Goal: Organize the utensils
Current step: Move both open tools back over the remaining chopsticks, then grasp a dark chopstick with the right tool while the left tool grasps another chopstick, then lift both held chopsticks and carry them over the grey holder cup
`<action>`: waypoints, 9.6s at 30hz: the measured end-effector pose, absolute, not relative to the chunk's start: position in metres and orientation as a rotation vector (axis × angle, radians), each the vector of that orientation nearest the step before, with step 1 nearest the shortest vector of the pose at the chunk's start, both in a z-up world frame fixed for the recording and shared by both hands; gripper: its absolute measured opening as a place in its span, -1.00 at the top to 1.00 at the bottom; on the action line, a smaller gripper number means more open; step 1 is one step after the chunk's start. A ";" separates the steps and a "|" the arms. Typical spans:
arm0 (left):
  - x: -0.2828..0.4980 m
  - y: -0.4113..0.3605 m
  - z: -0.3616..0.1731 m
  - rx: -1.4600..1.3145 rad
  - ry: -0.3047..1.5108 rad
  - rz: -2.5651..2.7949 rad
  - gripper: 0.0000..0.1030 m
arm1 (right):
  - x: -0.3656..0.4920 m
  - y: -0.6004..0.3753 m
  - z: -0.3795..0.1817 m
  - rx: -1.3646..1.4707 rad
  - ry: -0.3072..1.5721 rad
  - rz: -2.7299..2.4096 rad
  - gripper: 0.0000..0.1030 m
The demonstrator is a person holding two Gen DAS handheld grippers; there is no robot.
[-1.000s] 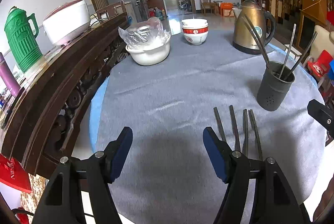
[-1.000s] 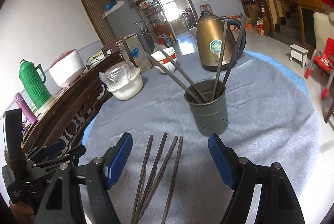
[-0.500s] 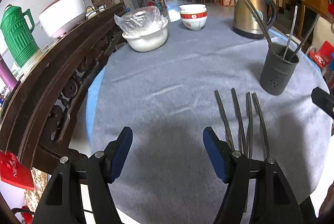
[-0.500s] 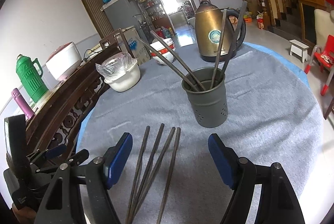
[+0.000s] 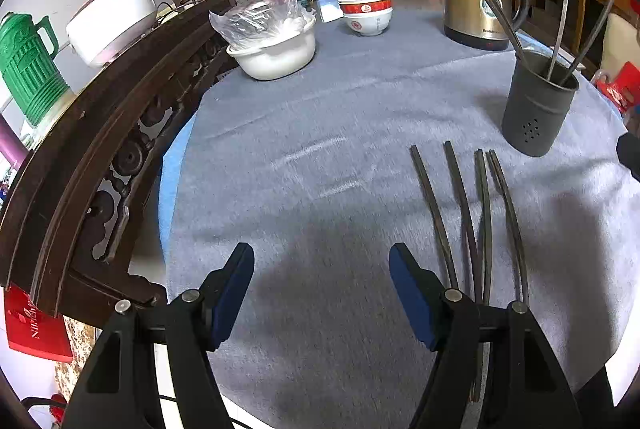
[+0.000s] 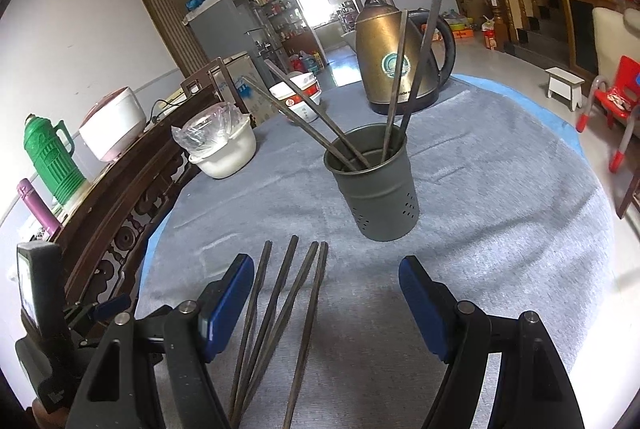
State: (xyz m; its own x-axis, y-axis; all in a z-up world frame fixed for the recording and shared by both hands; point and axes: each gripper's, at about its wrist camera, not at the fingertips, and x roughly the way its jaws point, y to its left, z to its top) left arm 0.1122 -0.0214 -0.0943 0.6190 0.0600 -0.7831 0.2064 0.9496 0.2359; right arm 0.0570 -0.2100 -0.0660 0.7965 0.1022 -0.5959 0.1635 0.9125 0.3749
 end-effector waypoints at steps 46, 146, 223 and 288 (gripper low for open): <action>0.125 -0.009 -0.106 0.212 0.966 -0.187 -0.37 | 0.081 -0.181 -0.081 0.318 0.730 -0.030 0.26; 0.258 -0.073 -0.168 0.123 1.308 -0.287 0.03 | 0.151 -0.210 -0.161 0.422 0.969 0.036 0.81; 0.209 -0.052 -0.075 0.157 1.038 -0.326 0.88 | 0.154 -0.187 -0.091 0.424 0.919 0.029 0.87; 0.131 -0.073 0.084 0.046 0.707 -0.519 0.88 | 0.063 -0.271 0.024 0.616 0.339 -0.018 0.88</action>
